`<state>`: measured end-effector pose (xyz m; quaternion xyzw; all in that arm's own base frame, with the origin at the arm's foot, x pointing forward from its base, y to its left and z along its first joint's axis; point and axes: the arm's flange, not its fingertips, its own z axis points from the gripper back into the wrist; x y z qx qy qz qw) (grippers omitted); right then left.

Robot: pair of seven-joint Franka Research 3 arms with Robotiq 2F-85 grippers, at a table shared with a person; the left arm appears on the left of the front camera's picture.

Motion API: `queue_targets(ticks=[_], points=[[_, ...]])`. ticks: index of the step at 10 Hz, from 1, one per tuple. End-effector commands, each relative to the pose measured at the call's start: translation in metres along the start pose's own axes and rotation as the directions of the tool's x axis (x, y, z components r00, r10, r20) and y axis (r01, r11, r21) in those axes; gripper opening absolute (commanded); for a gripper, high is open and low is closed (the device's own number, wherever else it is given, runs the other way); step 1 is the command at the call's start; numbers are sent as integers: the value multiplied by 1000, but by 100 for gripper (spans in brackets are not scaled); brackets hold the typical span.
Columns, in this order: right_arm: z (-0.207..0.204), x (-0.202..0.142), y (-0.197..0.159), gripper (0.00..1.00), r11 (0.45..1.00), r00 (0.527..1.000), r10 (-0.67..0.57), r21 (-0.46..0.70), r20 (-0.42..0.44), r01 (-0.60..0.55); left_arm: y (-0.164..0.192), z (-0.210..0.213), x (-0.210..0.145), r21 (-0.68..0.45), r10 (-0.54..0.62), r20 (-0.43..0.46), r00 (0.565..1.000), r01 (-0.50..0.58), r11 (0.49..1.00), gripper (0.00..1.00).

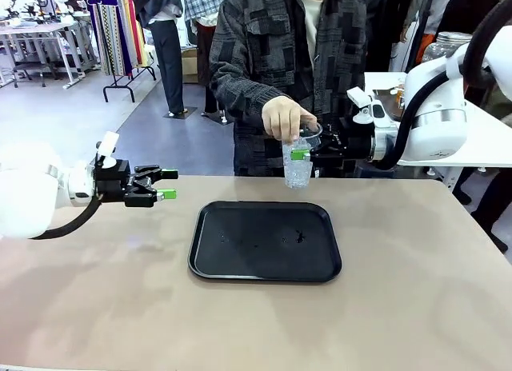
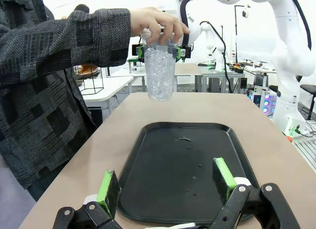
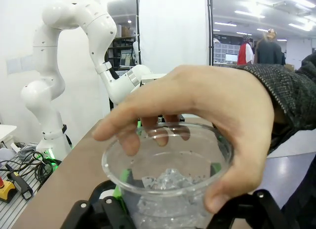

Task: Pour the drink into the iced cup.
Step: Open the gripper to release the iced cup you were holding.

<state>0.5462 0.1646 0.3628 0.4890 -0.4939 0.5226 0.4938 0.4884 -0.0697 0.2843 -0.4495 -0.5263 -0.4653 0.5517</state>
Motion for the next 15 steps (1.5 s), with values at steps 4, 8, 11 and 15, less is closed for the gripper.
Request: queue_targets(ticks=[4, 8, 11, 15], points=[[-1, 4, 2, 81, 1000, 1000, 15, 0, 1, -15, 1, -1, 3, 1, 4, -5, 1000, -4, 1000, 100], [5, 1, 2, 100, 1000, 1000, -7, 1, -6, 7, 1, -1, 3, 1, 4, -5, 1000, -4, 1000, 100], [31, -6, 5, 100, 999, 1000, -11, -33, -1, 11, 1, -1, 3, 1, 4, -5, 1000, -4, 1000, 100], [90, -53, 20, 100, 996, 999, -24, -90, -30, 21, 1, -1, 3, 1, 4, -5, 1000, -4, 1000, 100]])
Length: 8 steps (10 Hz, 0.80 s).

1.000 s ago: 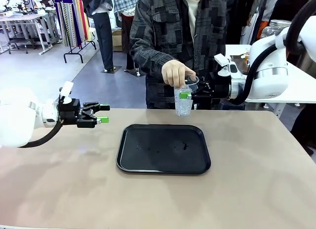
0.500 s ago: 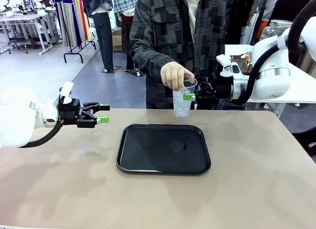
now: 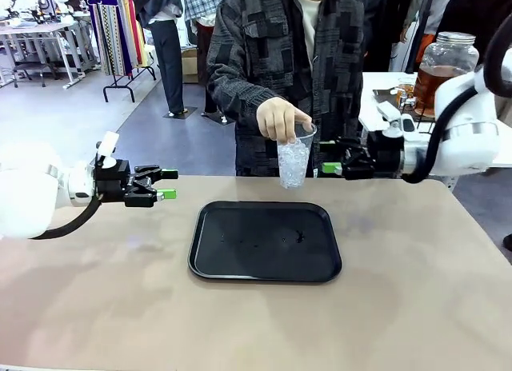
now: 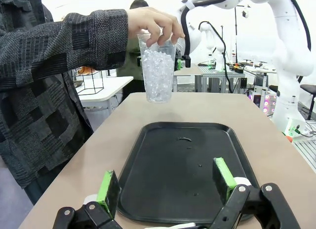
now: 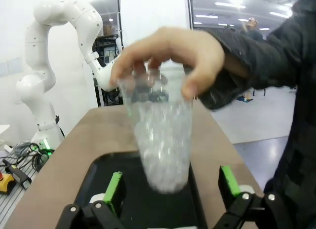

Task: Pour the drink into the iced cup.
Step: Open the gripper to release the iced cup you were holding.

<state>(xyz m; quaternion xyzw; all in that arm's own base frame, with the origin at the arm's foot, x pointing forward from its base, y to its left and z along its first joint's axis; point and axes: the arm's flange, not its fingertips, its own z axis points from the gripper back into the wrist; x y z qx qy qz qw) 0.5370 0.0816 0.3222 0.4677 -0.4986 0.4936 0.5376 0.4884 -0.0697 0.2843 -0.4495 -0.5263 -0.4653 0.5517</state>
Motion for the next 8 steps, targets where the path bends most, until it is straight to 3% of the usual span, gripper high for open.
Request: queue_targets(ticks=[1, 5, 8], points=[[23, -23, 10, 100, 1000, 1000, 20, -6, 1, -20, 1, -1, 3, 1, 4, -5, 1000, -4, 1000, 100], [72, -73, 29, 100, 1000, 999, 25, -17, 27, -25, 1, -1, 3, 1, 4, -5, 1000, -4, 1000, 100], [75, -78, 27, 100, 1000, 1000, -3, -29, 13, 3, 1, -1, 3, 1, 4, -5, 1000, -4, 1000, 100]])
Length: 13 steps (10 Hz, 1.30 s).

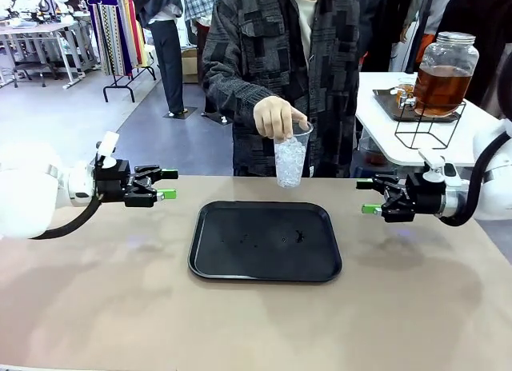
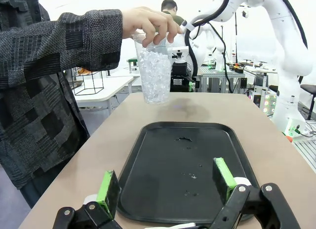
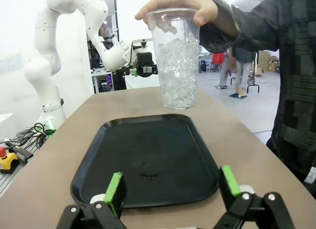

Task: Pour the drink into the iced cup.
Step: Open the gripper to release the iced cup you were holding.

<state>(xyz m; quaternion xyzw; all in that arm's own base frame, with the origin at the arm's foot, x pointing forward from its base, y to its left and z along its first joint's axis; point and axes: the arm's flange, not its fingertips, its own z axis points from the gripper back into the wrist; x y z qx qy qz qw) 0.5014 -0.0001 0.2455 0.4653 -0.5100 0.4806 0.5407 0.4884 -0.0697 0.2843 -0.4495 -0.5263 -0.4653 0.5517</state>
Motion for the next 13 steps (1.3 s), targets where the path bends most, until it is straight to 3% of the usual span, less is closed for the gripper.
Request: queue_targets(ticks=[1, 13], points=[[-4, 4, -1, 100, 1000, 1000, 1, 1, -6, -1, 1, -1, 3, 1, 4, -5, 1000, -4, 1000, 100], [-4, 4, -1, 100, 1000, 1000, 1, 1, -6, -1, 1, -1, 3, 1, 4, -5, 1000, -4, 1000, 100]])
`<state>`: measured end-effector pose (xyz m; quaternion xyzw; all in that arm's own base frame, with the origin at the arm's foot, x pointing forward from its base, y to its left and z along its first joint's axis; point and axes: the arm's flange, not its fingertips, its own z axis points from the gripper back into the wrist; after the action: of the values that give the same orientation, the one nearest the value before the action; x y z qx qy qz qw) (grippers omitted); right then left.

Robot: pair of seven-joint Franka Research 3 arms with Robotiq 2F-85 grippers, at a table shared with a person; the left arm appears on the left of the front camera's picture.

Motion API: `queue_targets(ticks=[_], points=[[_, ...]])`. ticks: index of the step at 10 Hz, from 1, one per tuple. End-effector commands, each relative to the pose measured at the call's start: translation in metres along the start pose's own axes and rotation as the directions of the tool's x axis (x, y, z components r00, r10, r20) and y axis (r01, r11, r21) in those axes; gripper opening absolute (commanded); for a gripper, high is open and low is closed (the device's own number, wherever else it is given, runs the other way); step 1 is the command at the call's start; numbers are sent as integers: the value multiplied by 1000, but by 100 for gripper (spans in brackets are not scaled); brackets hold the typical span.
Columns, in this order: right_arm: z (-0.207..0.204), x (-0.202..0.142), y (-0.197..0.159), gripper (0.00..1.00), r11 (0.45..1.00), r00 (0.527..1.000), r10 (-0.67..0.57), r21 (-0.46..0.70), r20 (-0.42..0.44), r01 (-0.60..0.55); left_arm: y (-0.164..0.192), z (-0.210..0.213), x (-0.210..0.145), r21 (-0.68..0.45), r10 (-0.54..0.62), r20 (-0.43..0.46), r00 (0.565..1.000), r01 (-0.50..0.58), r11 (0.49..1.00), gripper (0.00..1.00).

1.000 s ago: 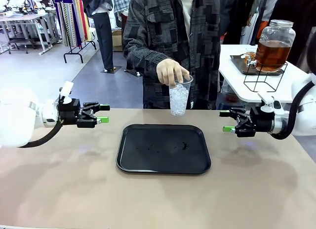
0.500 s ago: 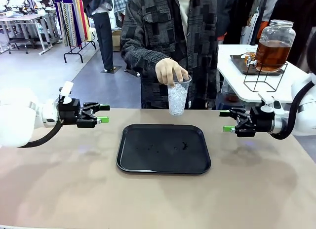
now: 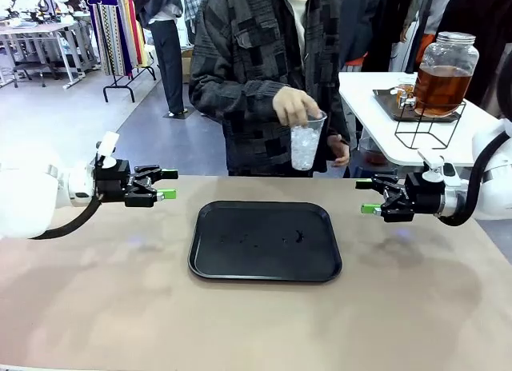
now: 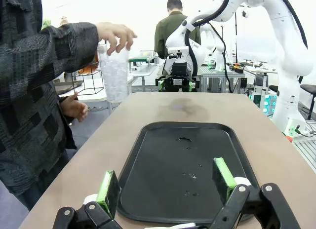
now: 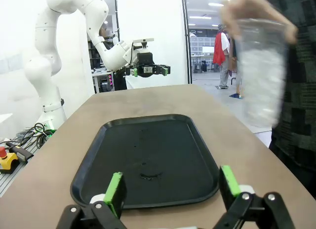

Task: Pour the drink into the iced cup.
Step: Open the gripper to release the iced cup you were holding.

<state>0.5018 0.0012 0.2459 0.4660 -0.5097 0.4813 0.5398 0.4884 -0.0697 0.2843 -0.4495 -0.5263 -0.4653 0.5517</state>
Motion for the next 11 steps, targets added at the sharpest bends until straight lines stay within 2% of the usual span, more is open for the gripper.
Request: queue_targets(ticks=[1, 11], points=[[-2, 4, -1, 100, 1000, 1000, 0, -1, -6, 0, 1, -1, 3, 1, 4, -5, 1000, -4, 1000, 100], [-2, 4, -1, 100, 1000, 1000, 0, -1, -6, 0, 1, -1, 3, 1, 4, -5, 1000, -4, 1000, 100]])
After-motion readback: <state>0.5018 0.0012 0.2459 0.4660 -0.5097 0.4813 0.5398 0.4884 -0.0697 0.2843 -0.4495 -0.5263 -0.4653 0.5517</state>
